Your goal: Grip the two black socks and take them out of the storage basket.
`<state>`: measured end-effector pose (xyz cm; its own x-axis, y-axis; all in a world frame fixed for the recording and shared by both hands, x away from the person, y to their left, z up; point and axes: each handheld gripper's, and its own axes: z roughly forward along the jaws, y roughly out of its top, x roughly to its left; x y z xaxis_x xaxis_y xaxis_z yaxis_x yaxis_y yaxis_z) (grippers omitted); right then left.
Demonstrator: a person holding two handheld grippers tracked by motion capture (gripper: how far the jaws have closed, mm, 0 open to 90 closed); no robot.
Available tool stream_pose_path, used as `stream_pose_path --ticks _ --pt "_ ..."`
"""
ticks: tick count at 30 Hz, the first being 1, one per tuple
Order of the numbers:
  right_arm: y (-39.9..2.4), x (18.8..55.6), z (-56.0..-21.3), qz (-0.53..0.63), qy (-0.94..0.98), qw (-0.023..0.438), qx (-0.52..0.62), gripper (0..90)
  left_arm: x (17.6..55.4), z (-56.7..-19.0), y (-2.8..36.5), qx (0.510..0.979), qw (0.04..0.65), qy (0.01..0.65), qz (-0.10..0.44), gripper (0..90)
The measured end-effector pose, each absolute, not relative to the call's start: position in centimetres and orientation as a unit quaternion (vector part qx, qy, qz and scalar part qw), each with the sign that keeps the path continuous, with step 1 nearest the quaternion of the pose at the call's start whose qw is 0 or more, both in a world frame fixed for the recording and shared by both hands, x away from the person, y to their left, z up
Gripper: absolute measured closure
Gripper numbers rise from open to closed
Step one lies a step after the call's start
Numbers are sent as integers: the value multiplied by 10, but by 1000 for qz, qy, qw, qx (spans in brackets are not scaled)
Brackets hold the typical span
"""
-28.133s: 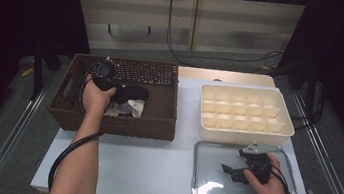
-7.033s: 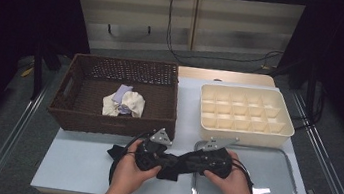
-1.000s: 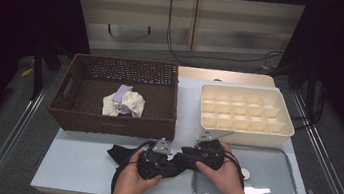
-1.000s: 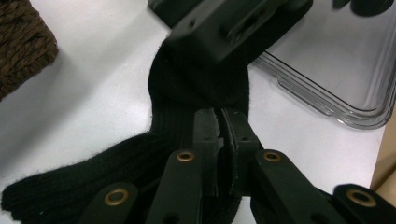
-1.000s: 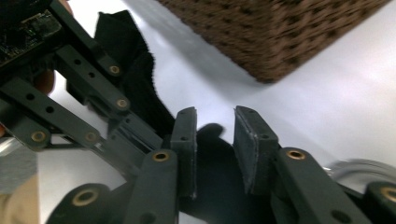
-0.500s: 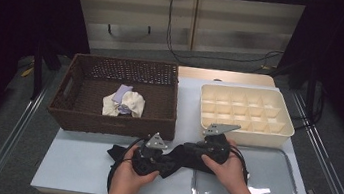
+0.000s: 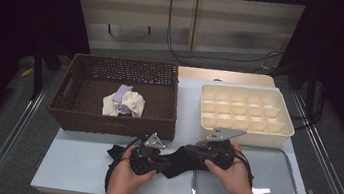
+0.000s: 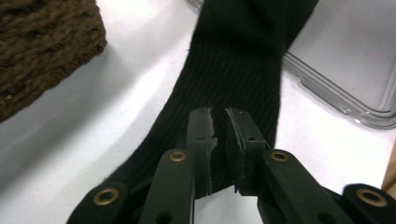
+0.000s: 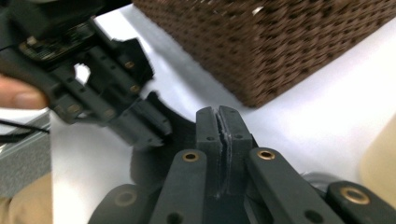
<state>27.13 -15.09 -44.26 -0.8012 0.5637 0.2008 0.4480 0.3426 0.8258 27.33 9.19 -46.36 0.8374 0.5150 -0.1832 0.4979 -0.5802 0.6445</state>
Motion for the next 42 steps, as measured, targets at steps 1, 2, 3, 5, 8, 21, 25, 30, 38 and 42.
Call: stream_pose_path --ticks 1,2,3,5,8,21,25,30,38,42 --pt "-151 271 -443 483 817 60 310 876 273 -464 91 888 360 285 11 799" --pt "-151 269 -444 484 816 56 309 876 273 -464 90 888 360 284 10 799" --pt "-151 267 -445 483 818 55 308 875 273 -464 90 890 358 284 9 795" --pt "-152 264 -448 481 819 55 309 875 273 -463 90 886 364 287 3 773" --pt "-155 266 -451 479 817 57 315 875 275 -459 94 885 364 290 5 755" --pt "-163 272 -450 476 815 59 326 874 289 -461 112 874 374 310 25 444" --pt "-163 272 -450 475 815 59 326 875 290 -467 110 883 356 307 16 494" --pt "-162 271 -452 473 815 58 329 874 286 -462 105 895 340 288 13 773" --pt "-166 274 -449 475 813 65 329 874 296 -443 104 886 363 284 55 828" --pt "-168 280 -442 479 809 80 330 872 306 -432 100 883 371 274 91 828"
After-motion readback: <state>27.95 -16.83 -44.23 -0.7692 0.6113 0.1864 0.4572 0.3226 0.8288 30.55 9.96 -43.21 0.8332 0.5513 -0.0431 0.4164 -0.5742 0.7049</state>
